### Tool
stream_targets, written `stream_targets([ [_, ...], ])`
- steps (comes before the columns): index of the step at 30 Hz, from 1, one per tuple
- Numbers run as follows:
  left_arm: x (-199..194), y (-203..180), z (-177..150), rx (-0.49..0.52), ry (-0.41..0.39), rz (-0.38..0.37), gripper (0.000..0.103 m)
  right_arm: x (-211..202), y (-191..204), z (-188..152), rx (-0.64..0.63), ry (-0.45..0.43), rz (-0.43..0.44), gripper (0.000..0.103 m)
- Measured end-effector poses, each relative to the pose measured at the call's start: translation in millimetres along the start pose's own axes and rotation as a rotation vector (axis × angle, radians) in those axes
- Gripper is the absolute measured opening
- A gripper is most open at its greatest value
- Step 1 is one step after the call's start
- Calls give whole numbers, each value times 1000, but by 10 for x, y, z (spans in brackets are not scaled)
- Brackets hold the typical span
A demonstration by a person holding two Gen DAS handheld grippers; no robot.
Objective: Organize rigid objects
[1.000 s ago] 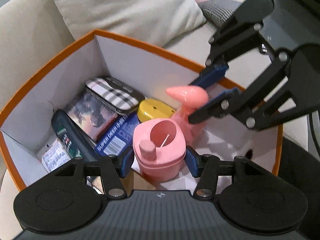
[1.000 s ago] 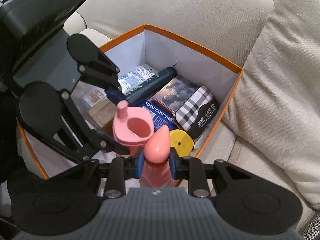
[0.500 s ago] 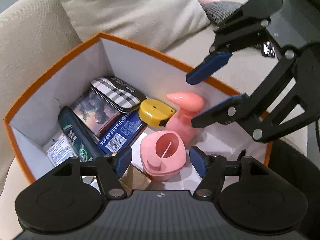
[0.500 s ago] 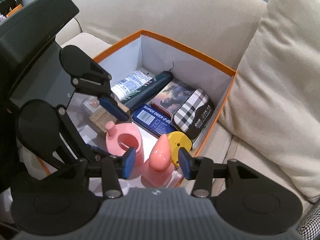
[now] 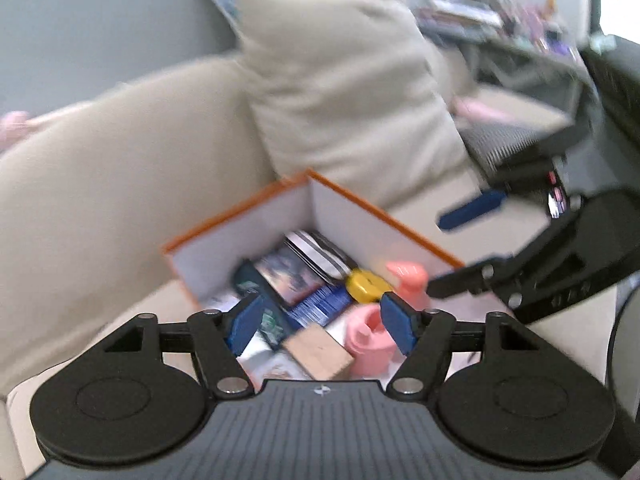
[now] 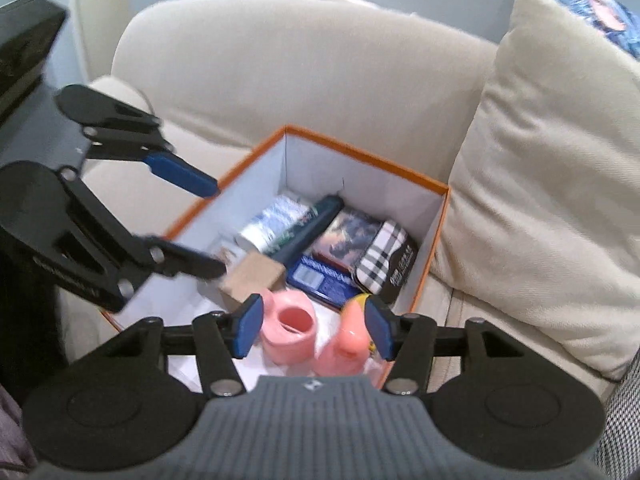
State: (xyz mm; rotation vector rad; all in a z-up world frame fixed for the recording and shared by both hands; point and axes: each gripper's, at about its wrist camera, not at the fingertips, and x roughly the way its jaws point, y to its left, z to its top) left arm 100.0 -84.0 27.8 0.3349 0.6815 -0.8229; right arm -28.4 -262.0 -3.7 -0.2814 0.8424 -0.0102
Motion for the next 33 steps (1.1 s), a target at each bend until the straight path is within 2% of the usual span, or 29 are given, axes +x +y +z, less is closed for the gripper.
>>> stream_targets([
  [6,-584,122,-127,-124,-118,140,84,-298,347,57,118,-76,-64,64],
  [8,-727,123,-168,-142,-146,207,89,-401,483,65,167,-108,-85,66],
  [11,-905,92,-259,-151,-187,315,92,-545,663,53,243,-159,-97,67],
  [14,-1049,63,-392,-167,-201,388,95,-649,865,4,309,-204,-120,68],
  [17,-1159,64,-587,-216,-189,416,95,-724,1095,-96,347,-251,-176,81],
  [23,-1219,16,-1000,-374,-125,478,95,-781,1502,-376,374,-303,-292,86],
  [25,-1225,-67,-1106,-374,-112,483,95,-789,1595,-492,399,-298,-327,87],
  [29,-1198,-116,-1184,-397,-43,488,96,-732,1725,-653,394,-253,-298,88],
  [33,-1207,-111,-1316,-430,4,488,96,-688,1787,-728,374,-225,-312,88],
])
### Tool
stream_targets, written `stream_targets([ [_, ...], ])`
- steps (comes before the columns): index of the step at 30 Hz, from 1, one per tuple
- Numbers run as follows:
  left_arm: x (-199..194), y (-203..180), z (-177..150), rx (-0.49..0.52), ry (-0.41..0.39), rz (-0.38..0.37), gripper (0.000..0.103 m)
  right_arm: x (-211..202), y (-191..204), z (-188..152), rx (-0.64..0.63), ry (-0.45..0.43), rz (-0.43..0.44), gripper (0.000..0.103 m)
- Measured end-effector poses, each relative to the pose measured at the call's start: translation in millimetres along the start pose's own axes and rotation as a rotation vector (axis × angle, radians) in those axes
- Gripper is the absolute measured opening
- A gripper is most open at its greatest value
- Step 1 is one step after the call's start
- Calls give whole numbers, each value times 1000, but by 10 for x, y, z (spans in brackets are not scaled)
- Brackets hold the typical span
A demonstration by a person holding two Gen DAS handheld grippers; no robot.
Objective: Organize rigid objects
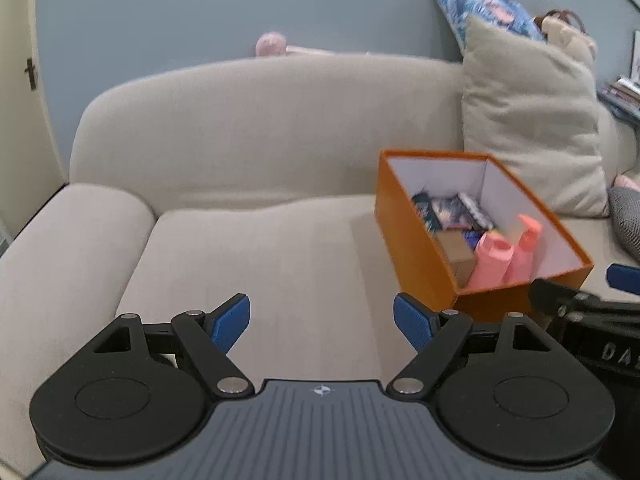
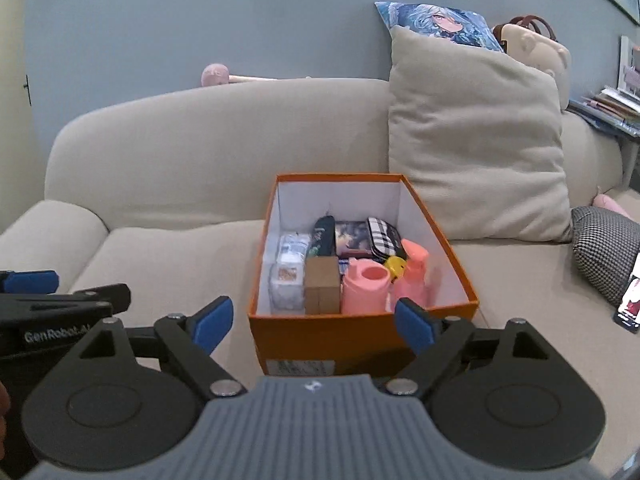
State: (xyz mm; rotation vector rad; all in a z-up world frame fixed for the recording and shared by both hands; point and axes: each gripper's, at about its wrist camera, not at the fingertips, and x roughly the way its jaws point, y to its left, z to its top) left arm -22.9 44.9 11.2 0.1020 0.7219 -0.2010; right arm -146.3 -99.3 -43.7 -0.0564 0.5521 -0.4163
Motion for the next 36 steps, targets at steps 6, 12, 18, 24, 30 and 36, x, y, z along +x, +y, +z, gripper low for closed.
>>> stream_targets([
  [6,38,47,-105,-17,50,14,96,37,23,-90,12,36,-13,89],
  [12,30,22,-183,-3,73,8,96,61,88,-183,-13,69,-3,89],
  [18,49,20,-192,4,84,4,96,83,65,-219,4,92,-14,90],
  [24,56,16,-199,7,91,2,96,99,69,-225,5,101,-21,90],
  [30,62,19,-196,12,94,7,96,109,75,-228,7,105,-22,90],
  [36,69,25,-193,15,96,9,96,121,68,-227,14,108,-25,93],
])
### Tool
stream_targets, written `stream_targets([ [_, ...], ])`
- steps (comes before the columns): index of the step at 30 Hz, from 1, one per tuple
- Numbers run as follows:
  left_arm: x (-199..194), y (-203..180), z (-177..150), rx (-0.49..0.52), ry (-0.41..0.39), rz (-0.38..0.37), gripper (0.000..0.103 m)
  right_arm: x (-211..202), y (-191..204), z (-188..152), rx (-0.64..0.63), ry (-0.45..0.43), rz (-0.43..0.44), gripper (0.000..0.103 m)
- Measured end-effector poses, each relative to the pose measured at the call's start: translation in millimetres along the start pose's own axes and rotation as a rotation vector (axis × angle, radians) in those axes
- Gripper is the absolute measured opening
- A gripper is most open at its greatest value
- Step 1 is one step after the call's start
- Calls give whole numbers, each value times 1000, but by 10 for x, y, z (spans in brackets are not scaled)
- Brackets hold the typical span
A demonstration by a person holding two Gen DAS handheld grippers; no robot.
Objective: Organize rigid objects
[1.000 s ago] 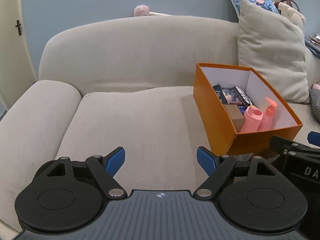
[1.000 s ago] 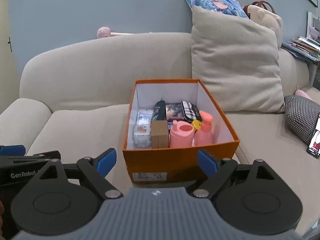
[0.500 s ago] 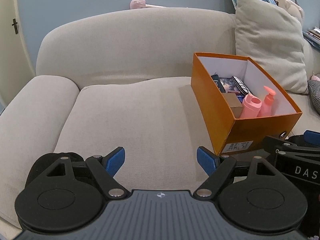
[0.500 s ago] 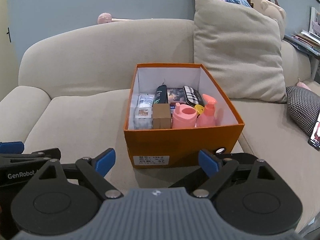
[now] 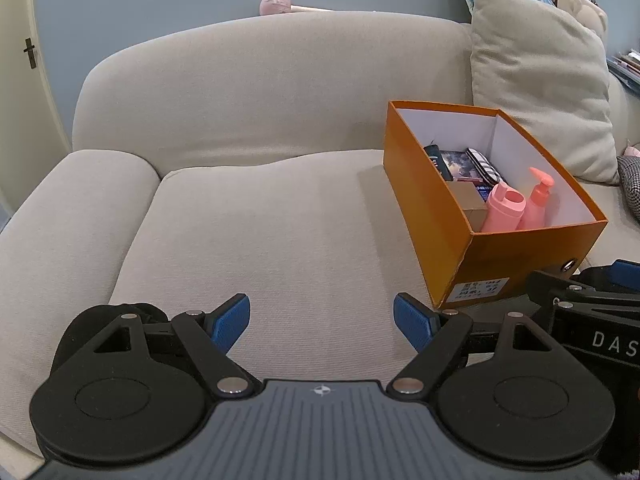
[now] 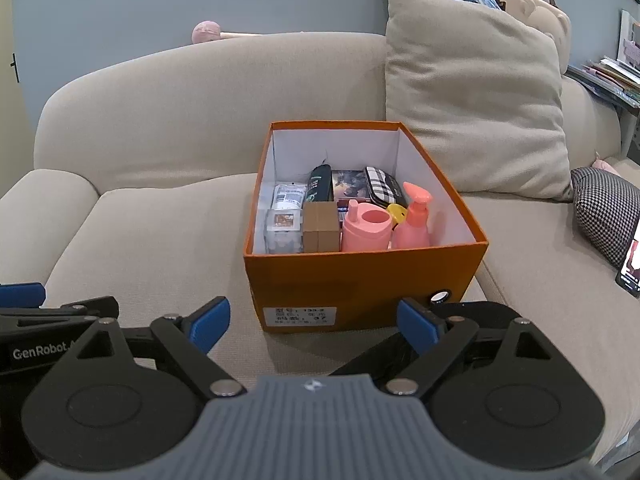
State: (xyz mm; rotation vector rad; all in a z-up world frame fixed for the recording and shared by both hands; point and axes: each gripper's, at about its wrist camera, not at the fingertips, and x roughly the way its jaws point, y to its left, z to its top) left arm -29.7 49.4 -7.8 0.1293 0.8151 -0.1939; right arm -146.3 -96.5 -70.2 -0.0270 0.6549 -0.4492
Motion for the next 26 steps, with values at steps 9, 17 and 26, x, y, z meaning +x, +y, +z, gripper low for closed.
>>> stream_targets([
  [9,1,15,-3,-2,1,1,96,15,-29,-12,11,7,3,93],
  [17,-1,11,-2,-2,0,1,96,26,-27,-12,15,8,0,94],
  [26,-22,27,-5,2,-4,-4,96,20,-26,-17,15,11,1,94],
])
